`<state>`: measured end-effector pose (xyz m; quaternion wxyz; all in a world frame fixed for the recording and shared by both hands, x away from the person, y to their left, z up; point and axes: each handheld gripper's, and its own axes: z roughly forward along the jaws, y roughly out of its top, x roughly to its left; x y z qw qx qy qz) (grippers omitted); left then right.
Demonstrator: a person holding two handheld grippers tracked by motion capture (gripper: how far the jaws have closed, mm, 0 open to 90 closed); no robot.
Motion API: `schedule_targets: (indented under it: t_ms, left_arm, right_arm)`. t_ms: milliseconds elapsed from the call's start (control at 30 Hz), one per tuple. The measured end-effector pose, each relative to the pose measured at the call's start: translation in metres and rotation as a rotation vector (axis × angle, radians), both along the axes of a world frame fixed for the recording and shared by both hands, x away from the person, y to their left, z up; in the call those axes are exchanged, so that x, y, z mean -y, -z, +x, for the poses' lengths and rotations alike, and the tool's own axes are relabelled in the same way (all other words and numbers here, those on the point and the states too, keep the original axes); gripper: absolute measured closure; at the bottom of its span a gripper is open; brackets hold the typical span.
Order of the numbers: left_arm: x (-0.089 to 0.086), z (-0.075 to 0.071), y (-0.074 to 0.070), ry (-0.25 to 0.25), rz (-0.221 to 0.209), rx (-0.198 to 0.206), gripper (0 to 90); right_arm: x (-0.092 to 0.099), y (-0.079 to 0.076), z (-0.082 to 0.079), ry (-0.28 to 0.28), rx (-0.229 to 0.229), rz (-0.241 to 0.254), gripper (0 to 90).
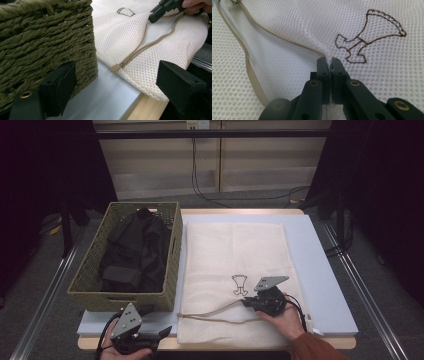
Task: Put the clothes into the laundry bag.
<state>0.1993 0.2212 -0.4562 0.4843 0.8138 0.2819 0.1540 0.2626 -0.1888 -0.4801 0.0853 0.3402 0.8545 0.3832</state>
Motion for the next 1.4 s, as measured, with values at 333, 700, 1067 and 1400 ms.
schedule_targets:
  t_ms: [333, 700, 1067, 1400]
  left_arm:
    - [0.000, -0.001, -0.001, -0.003, 0.007, 0.003, 16.3]
    - [0.000, -0.001, -0.001, 0.008, 0.003, 0.007, 16.3]
    - [0.001, -0.004, -0.003, 0.009, -0.009, 0.016, 16.3]
    - [0.002, -0.004, -0.003, 0.013, -0.015, 0.017, 16.3]
  right_arm:
    - [0.002, -0.009, -0.001, 0.025, 0.021, 0.036, 88.0]
    - [0.005, -0.020, 0.002, 0.040, 0.043, 0.075, 88.0]
    - [0.007, -0.032, 0.004, 0.046, 0.065, 0.111, 88.0]
    - [0.009, -0.042, 0.005, 0.062, 0.081, 0.132, 88.0]
